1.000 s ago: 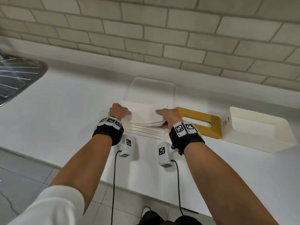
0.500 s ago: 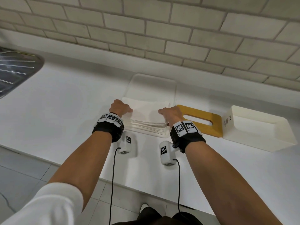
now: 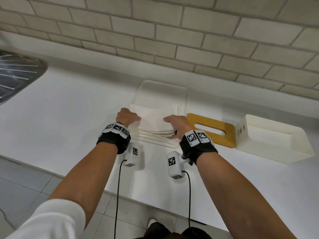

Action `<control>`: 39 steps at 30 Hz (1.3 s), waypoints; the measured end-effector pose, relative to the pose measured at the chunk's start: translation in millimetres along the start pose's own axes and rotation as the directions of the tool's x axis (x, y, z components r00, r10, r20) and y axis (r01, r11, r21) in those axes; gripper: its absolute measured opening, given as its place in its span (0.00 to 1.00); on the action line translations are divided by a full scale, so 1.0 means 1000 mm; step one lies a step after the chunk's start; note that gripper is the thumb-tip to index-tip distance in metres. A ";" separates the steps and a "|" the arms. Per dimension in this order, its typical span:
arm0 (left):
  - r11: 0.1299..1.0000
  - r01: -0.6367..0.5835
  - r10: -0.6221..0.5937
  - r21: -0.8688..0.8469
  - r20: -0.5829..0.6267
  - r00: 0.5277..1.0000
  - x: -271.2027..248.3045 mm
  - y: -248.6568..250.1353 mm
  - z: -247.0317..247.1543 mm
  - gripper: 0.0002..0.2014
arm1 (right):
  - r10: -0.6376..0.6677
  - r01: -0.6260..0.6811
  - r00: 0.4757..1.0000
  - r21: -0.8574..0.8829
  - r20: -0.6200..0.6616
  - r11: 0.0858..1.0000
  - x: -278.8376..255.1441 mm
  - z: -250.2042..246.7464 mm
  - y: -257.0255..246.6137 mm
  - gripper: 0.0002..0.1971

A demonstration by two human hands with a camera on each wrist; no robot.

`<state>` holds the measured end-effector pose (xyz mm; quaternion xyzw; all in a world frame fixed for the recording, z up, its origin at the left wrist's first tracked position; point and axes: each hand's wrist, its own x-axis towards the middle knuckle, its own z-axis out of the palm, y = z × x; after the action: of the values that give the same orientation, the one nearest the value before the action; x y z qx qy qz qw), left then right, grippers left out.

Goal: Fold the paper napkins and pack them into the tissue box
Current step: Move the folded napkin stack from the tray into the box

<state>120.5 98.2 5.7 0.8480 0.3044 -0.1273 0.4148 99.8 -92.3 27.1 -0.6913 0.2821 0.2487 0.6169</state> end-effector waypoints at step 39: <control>0.776 -0.231 0.501 -0.588 0.350 0.792 -0.182 0.015 0.210 0.29 | -0.422 0.428 0.904 0.166 -0.072 0.888 -0.057 -0.292 0.179 0.28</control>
<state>-5.3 -147.3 -30.6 0.6880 0.0352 -0.1642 0.7060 -66.6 -392.3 -27.1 -0.6827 0.1555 0.0699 0.7105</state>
